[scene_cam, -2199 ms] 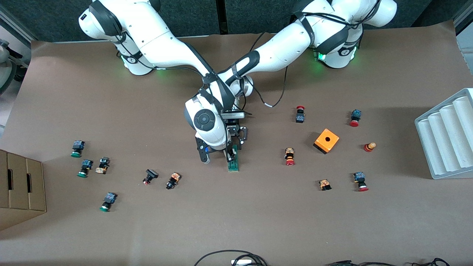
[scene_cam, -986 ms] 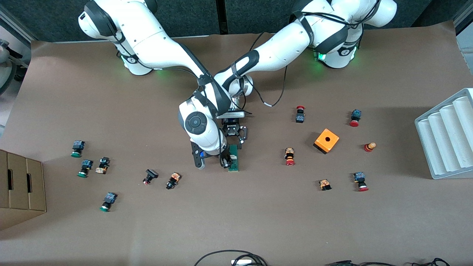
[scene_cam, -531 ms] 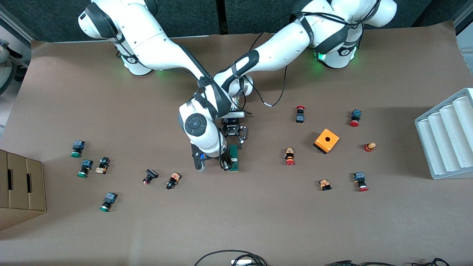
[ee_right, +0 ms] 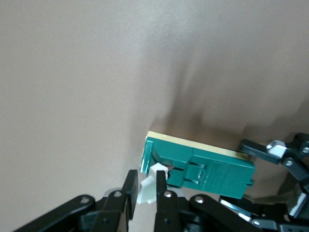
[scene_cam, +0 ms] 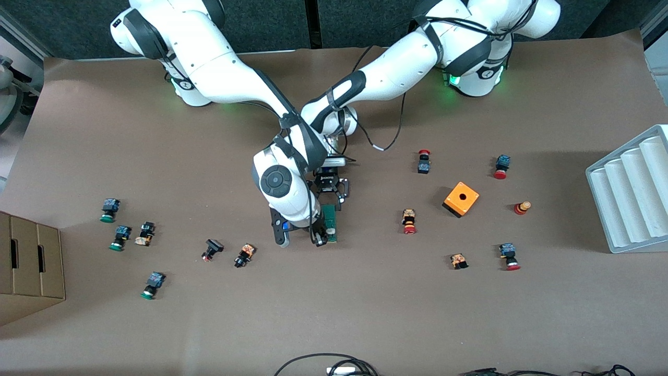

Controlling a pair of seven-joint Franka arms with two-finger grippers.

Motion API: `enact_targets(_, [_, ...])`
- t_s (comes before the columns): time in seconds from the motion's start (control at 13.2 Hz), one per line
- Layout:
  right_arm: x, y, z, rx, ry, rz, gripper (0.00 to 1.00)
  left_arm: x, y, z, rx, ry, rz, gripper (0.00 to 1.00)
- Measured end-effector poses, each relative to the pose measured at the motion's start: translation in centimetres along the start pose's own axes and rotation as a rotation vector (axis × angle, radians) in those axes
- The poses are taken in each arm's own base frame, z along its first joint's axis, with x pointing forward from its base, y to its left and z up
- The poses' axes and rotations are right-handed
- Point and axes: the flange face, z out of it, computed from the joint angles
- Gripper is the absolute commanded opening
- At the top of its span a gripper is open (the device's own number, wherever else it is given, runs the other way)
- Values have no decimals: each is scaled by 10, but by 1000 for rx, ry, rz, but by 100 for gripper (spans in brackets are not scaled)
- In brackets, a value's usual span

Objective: Close load switch with both arms
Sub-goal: 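Flip the white lever over toward the switch's far end with the right gripper, then open the right gripper and lift it off the lever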

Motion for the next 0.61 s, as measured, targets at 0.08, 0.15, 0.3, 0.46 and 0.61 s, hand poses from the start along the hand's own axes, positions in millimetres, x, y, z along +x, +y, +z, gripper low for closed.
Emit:
enact_targets(0.08, [0,-2,2,4,0,0,23,0,0,0,0,0,0,76])
enact_targets(0.15, [0,-3,4,6,1,0,23,0,0,0,0,1,-2,76])
enact_targets(0.3, [1,-5,9,9,3,0,23,-1,0,-1,-1,4,-6,76])
enact_targets(0.46, [2,-6,12,10,5,0,23,-2,-1,-1,-7,11,-10,76])
enact_targets(0.61, [3,-6,15,9,7,0,23,-2,-2,-1,-9,14,-15,77])
